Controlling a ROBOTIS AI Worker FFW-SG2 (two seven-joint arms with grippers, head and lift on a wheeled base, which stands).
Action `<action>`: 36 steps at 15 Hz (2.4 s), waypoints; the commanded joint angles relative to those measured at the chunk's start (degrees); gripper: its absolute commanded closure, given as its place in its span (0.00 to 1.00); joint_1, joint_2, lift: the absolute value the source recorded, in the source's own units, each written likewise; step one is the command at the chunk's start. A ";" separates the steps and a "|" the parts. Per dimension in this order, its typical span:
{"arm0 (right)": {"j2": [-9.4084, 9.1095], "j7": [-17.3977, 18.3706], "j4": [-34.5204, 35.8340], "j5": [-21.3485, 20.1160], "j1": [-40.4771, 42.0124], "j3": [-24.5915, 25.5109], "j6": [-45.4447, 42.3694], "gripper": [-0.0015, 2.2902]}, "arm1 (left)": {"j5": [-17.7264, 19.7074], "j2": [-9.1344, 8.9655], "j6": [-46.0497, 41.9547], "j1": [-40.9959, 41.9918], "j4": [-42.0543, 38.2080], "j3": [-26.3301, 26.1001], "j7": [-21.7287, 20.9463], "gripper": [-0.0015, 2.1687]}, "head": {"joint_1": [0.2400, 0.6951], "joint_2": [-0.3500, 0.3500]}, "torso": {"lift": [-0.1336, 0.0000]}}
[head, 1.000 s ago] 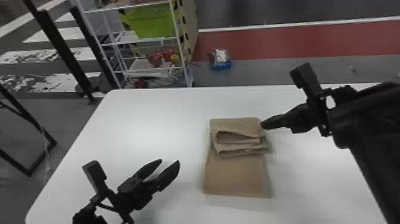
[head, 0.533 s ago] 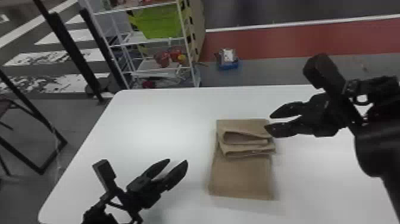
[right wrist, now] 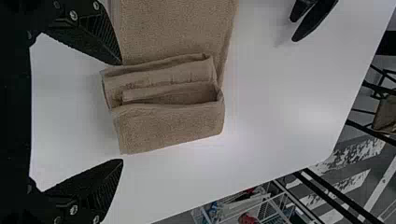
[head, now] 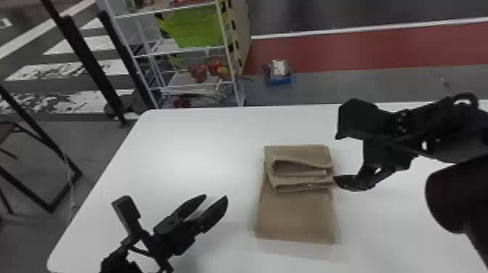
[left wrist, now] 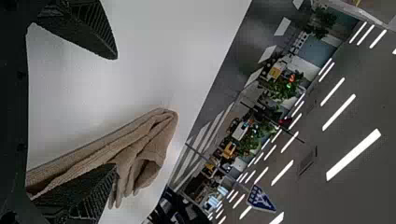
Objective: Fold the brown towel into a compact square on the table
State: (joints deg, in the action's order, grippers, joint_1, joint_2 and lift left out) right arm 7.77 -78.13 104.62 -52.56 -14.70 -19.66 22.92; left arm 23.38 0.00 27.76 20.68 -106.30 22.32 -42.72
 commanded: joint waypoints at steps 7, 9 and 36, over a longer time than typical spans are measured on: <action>-4.34 -0.19 -13.30 -6.42 -6.13 -6.97 -4.50 0.08 | 0.00 -0.15 -0.03 -0.03 0.48 0.36 -0.26 0.03 | 1.00 0.90 | 0.00; -5.05 -0.19 -15.32 -7.73 -7.36 -8.11 -4.33 0.08 | 0.09 -0.15 -0.03 -0.03 0.65 0.44 -0.35 0.03 | 1.00 0.92 | 0.00; -7.82 -0.19 -24.82 -13.89 -10.88 -9.78 -5.20 0.15 | 0.27 -0.15 -0.38 -0.03 1.53 0.53 -0.70 0.03 | 1.00 0.92 | 0.00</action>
State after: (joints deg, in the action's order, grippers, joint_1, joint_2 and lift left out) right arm 0.00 -78.13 79.90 -66.56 -25.42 -29.50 17.25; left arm 23.64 0.00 27.38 20.65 -104.77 22.85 -43.42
